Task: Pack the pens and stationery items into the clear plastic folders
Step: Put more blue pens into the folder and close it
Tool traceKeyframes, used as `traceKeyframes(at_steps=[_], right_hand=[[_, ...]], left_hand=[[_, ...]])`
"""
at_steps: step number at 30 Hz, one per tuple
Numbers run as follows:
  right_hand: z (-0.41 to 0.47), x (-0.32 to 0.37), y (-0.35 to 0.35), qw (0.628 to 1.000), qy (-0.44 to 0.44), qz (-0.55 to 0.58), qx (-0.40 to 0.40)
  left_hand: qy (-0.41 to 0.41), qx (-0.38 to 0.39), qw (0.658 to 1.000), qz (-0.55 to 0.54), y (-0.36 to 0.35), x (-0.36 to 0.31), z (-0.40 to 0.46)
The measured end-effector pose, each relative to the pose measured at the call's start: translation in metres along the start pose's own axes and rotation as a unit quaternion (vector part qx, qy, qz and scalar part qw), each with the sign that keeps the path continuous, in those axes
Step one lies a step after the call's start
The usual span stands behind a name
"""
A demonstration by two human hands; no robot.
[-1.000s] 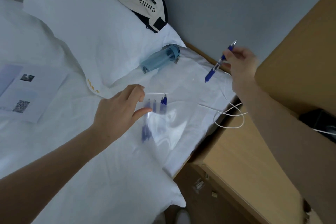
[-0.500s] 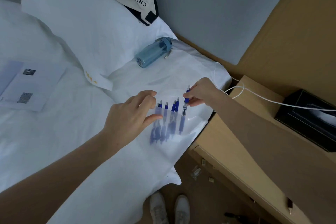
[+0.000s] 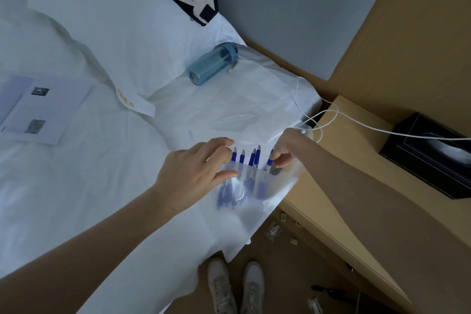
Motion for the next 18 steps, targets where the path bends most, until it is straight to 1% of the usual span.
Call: traceKeyframes(at_steps=[2,5,7,11,13,18], right_hand=[[-0.001,-0.001,0.004,0.999,0.029,-0.004,-0.026],[-0.008,-0.001,0.006,0.995,0.092,-0.007,-0.029],[-0.025,0.003,0.012,0.986,0.157,0.016,-0.046],[-0.069,-0.003,0.032,0.959,0.249,0.075,-0.111],[-0.088,-0.011,0.041,0.95,0.27,0.084,-0.129],[-0.126,-0.047,0.056,0.943,0.264,0.095,-0.178]], left_hand=[[-0.004,-0.001,1.0,0.005,0.002,-0.003,-0.001],[-0.003,0.003,1.0,0.018,0.01,-0.008,-0.002],[-0.001,0.004,1.0,0.023,0.017,-0.013,-0.002],[-0.021,0.002,1.0,0.012,0.033,-0.027,-0.003],[-0.031,0.003,1.0,0.006,0.04,-0.035,-0.001],[-0.066,-0.004,0.998,-0.013,0.054,-0.065,-0.002]])
Point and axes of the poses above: each hand's wrist, its own z-axis towards the middle knuckle, its own y-axis out of the back of the hand, x = y × z, the point moved 9 cm from there along z, towards the middle knuckle, and after that the axes turned 4 degrees about y, right-handed, at the moved point
